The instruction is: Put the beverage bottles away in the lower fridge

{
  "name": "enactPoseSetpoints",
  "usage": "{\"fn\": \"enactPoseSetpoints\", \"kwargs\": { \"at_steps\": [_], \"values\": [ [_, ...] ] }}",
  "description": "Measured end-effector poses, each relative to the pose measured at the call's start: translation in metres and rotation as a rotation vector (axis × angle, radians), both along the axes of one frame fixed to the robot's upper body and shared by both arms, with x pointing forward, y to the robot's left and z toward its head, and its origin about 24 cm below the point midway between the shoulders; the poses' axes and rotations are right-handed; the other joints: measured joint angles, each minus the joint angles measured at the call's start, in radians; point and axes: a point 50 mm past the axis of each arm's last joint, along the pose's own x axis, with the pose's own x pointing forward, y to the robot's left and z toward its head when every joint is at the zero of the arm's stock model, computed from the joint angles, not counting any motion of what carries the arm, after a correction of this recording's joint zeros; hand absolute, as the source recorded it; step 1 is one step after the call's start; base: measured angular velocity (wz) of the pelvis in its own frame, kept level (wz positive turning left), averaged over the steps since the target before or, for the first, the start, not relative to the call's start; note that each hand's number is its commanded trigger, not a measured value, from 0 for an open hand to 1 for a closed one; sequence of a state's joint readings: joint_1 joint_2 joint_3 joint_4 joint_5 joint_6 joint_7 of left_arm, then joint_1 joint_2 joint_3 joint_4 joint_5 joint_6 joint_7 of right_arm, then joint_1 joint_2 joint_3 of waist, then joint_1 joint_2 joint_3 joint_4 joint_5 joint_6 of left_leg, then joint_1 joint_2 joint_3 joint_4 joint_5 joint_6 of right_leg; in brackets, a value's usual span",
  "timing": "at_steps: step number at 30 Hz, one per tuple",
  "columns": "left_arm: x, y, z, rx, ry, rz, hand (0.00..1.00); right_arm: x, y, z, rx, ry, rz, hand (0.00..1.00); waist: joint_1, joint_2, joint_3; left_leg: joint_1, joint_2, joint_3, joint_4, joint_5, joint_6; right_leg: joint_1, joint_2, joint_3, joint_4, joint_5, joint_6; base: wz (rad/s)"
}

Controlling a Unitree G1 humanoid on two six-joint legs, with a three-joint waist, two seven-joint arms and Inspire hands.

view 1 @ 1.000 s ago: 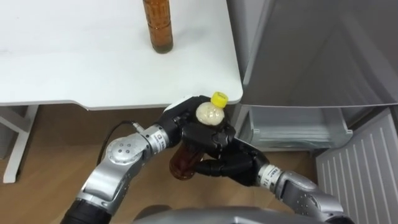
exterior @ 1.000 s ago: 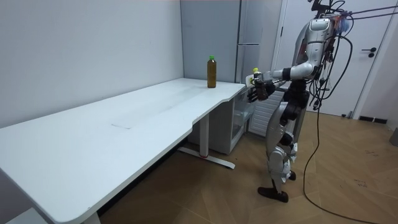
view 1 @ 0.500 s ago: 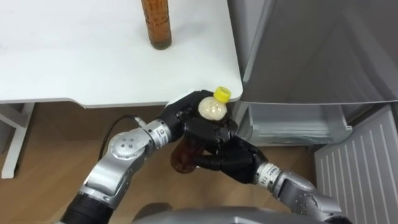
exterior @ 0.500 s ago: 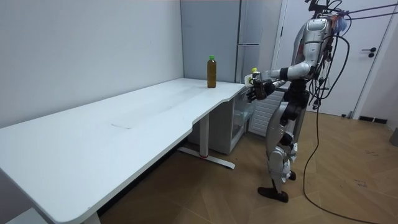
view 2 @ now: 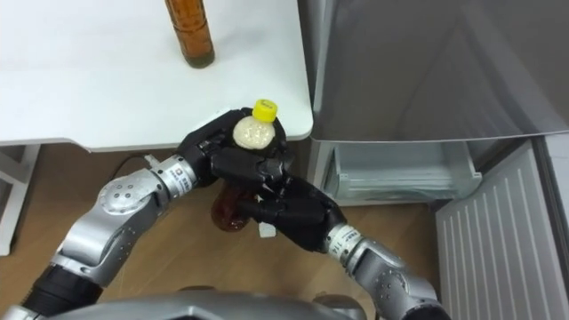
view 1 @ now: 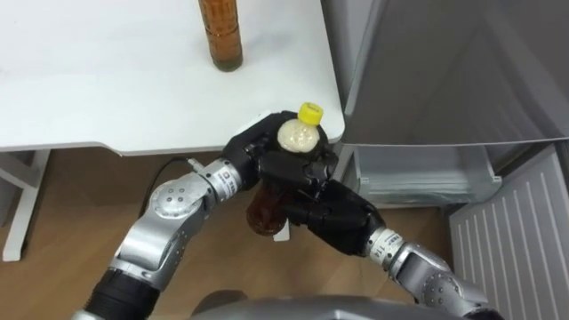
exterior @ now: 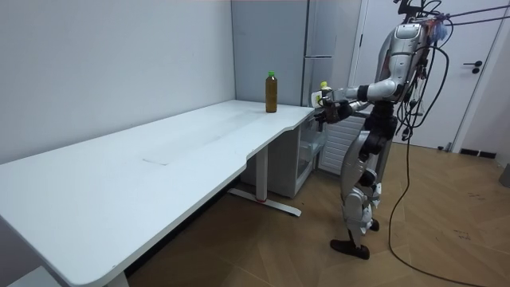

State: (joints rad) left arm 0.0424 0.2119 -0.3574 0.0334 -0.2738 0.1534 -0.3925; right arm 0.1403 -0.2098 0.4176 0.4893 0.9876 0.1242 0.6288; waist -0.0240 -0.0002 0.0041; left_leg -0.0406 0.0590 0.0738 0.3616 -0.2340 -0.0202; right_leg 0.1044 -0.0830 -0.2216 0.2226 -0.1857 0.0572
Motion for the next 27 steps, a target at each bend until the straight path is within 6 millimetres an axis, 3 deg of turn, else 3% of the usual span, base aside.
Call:
{"fn": "enactPoseSetpoints", "kwargs": {
  "at_steps": [1,10,26,27],
  "values": [
    [-0.0001,-0.0005,0.0005,-0.008,0.005,-0.001,1.00,0.0000,0.0001,0.0000,0.006,0.003,-0.004,1.00,-0.001,0.000,-0.0003,0.000,0.000,0.000,0.000,0.000,0.000,0.001,0.000,0.001,0.000,0.000,0.001,0.00],
    [-0.0003,-0.0020,0.0025,-0.027,0.015,-0.003,1.00,-0.0002,0.0003,-0.0004,0.018,0.022,-0.021,1.00,0.001,-0.003,-0.0027,0.001,-0.001,0.010,0.003,-0.003,0.004,-0.003,0.000,0.025,-0.001,-0.011,0.019,-0.01],
    [-0.0004,-0.0016,0.0014,-0.035,0.040,0.011,1.00,-0.0014,0.0021,-0.0011,0.013,0.027,-0.014,1.00,-0.001,-0.003,-0.0036,0.000,-0.002,0.009,0.001,-0.003,0.004,0.000,0.001,0.028,0.000,-0.006,0.011,0.00],
    [-0.0004,-0.0016,0.0014,-0.035,0.040,0.011,1.00,-0.0014,0.0021,-0.0011,0.013,0.027,-0.014,0.25,-0.001,-0.003,-0.0036,0.000,-0.002,0.009,0.001,-0.003,0.004,0.000,0.001,0.028,0.000,-0.007,0.011,0.00]
  ]
}}
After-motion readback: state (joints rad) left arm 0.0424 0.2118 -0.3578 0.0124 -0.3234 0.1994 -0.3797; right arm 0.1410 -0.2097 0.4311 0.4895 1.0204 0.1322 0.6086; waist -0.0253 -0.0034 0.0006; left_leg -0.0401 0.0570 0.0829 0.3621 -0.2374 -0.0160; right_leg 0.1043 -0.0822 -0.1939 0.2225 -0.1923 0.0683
